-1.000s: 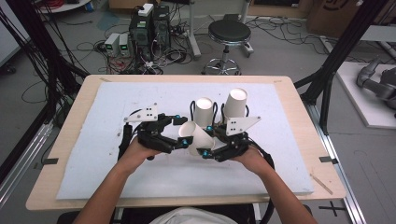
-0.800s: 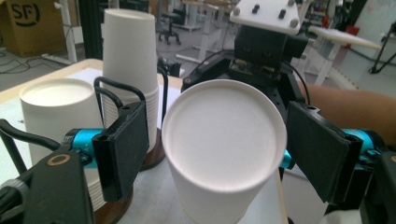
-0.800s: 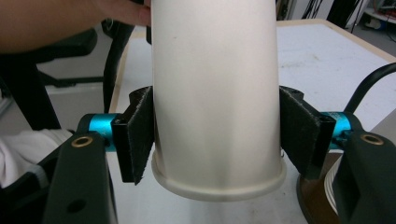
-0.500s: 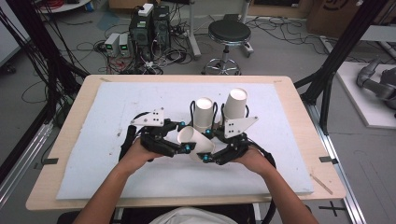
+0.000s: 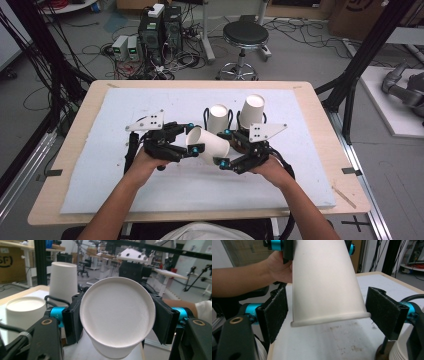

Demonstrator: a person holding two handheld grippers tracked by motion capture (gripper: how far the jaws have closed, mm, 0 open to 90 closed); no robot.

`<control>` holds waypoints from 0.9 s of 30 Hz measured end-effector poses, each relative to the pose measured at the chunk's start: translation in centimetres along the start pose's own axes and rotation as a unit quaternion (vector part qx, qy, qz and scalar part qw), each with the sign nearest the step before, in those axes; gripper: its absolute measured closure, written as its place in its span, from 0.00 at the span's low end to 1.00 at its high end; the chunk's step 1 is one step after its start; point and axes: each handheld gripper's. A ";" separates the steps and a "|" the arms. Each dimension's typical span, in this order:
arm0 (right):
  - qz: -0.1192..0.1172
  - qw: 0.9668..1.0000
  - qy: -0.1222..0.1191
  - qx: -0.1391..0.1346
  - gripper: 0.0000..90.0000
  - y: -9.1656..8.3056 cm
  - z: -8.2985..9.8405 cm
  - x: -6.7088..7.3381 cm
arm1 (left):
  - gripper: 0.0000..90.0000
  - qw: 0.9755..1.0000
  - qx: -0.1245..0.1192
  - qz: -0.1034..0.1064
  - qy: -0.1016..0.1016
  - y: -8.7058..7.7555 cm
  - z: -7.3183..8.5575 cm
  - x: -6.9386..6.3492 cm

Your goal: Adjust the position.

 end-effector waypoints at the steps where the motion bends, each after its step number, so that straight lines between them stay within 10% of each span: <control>1: -0.001 1.000 -0.001 0.002 0.21 0.1 0.0 0.1 | 0.39 1.000 -0.001 0.009 0.005 0.3 0.0 -0.1; 20: -0.007 0.997 -0.057 0.049 0.34 0.8 0.2 0.3 | 0.39 0.999 0.045 0.013 0.011 0.9 0.5 0.0; 27: -0.007 0.996 -0.057 0.071 0.33 0.9 0.4 0.0 | 0.29 0.997 0.071 -0.019 0.016 1.1 0.1 -0.3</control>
Point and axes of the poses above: each handheld gripper's, and its own axes: y roughly forward along the jaws, z roughly out of its underside, x roughly to its left, and after that the axes turned 14 degrees about z, right-handed
